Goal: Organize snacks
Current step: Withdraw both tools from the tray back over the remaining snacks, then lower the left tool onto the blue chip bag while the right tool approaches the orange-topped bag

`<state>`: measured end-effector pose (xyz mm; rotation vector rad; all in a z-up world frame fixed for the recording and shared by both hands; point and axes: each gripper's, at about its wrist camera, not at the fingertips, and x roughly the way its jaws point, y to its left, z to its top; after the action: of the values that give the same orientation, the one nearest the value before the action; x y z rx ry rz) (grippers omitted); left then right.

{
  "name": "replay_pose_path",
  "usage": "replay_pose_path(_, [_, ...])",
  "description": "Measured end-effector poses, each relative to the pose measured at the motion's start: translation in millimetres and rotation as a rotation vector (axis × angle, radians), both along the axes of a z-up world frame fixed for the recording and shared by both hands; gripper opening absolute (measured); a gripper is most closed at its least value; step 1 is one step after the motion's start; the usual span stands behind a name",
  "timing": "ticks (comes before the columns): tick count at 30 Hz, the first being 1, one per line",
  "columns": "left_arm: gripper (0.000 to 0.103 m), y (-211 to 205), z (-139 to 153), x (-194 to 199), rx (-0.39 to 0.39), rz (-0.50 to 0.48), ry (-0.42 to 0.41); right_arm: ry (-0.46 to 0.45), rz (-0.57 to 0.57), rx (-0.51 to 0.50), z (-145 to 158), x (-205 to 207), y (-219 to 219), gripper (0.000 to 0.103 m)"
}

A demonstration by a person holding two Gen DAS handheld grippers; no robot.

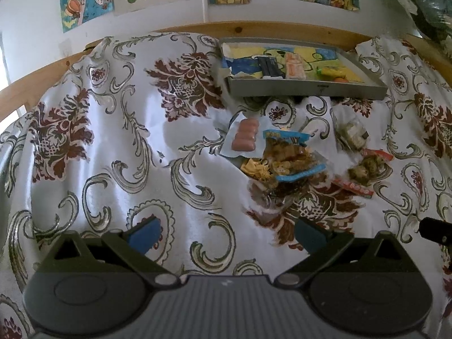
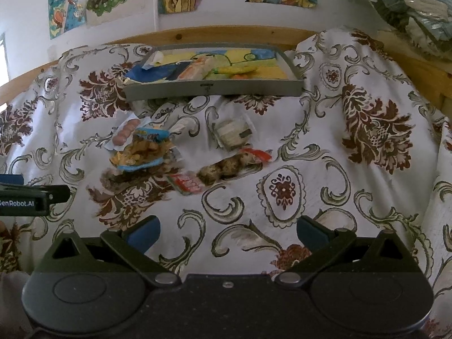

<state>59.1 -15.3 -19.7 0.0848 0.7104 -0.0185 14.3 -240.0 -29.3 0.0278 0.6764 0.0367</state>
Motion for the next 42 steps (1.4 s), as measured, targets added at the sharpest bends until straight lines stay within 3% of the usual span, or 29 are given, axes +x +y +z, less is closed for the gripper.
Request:
replay_pose_path(16, [0.103, -3, -3, 6, -0.001, -0.03, -0.04, -0.051, 0.037, 0.001, 5, 14, -2, 0.102])
replay_pose_path(25, [0.103, -13, -1, 36, 0.016, -0.092, -0.026, -0.074, 0.096, -0.045, 1, 36, -10, 0.102])
replay_pose_path(34, [0.103, -26, -9, 75, -0.032, -0.091, 0.029, -0.009, 0.206, -0.026, -13, 71, -22, 0.102])
replay_pose_path(42, [0.103, -45, -14, 112, -0.059, -0.113, 0.062, 0.048, 0.232, 0.088, -27, 106, -25, 0.1])
